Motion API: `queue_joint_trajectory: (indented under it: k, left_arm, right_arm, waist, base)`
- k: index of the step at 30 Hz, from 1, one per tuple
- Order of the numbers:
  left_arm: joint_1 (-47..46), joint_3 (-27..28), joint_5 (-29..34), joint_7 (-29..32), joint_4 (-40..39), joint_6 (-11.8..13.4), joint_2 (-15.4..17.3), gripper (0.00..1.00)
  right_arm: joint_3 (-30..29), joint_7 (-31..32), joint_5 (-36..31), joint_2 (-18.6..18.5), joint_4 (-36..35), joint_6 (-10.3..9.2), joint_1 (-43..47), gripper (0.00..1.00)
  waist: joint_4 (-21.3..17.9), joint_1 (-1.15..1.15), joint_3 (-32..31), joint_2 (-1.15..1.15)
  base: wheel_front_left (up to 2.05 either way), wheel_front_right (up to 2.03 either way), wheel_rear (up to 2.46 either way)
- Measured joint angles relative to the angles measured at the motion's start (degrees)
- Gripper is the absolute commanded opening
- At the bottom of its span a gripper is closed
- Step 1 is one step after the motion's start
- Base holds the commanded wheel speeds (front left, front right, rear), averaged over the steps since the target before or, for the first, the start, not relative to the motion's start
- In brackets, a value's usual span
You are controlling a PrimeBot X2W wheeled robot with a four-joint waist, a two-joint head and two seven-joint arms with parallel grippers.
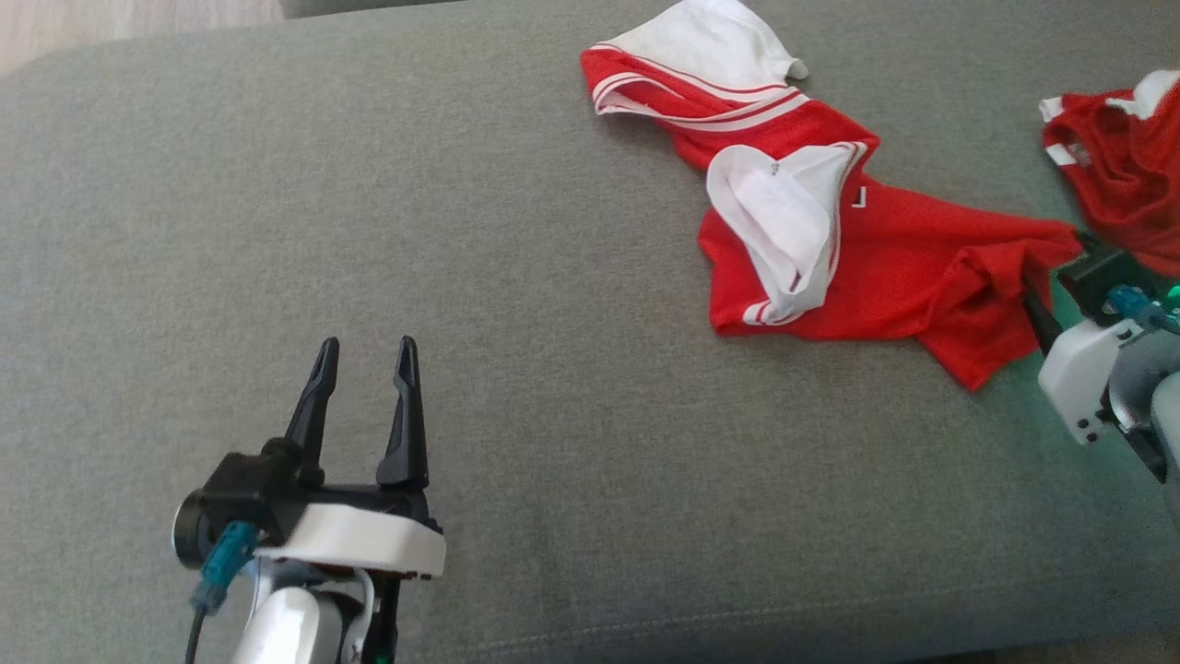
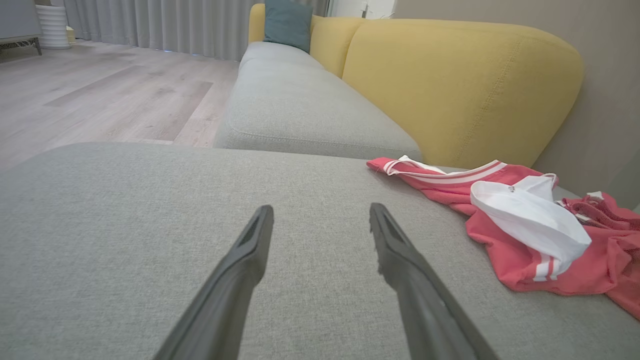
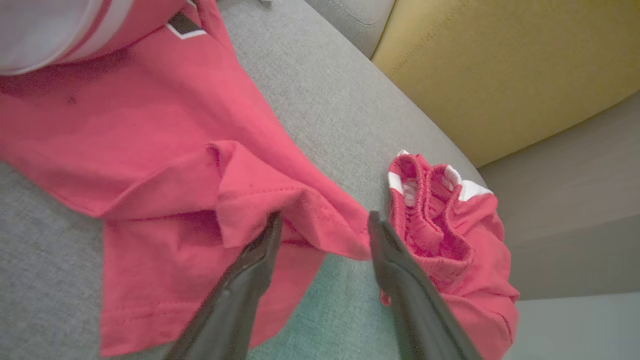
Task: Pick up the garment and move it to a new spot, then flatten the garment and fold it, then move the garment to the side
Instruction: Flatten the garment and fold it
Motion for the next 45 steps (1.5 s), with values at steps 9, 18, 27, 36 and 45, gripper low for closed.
queue_joint_trajectory:
  k: [9, 18, 27, 36, 45]
  left_arm:
    - [0.1, 0.0, 0.0, 0.0, 0.0, 0.0, 0.0, 1.0]
    - [0.2, -0.3, 0.0, 0.0, 0.0, 0.2, 0.0, 1.0]
    - [0.2, -0.6, 0.0, 0.0, 0.0, 0.5, 0.0, 1.0]
    - [0.3, -0.5, 0.0, 0.0, 0.0, 0.5, 0.0, 1.0]
    - [0.3, -0.4, 0.0, 0.0, 0.0, 0.3, 0.0, 1.0]
  right_arm:
    - [-6.0, -2.8, 2.2, 0.8, -7.5, 0.0, 4.2, 1.0]
    - [-7.3, -2.7, 5.1, 6.7, -22.4, 0.0, 10.3, 1.0]
    - [-2.4, -0.5, 9.0, 10.9, -22.9, 0.0, 13.6, 1.0]
    - [-8.3, -2.5, 5.4, 16.1, -16.9, 0.0, 14.1, 1.0]
    - [-15.3, -4.7, -0.3, 21.8, -11.1, 0.0, 14.9, 0.21]
  waist:
    - [-1.2, 0.0, -1.9, 0.0]
    - [0.4, 0.0, -3.3, 0.0]
    - [4.6, 0.0, -2.9, 0.0]
    - [7.8, 0.0, -2.1, 0.0]
    - [9.1, 0.0, -1.3, 0.0]
  base:
    - [0.0, 0.0, 0.0]
    - [0.0, 0.0, 0.0]
    - [0.0, 0.0, 0.0]
    - [0.0, 0.0, 0.0]
    - [0.0, 0.0, 0.0]
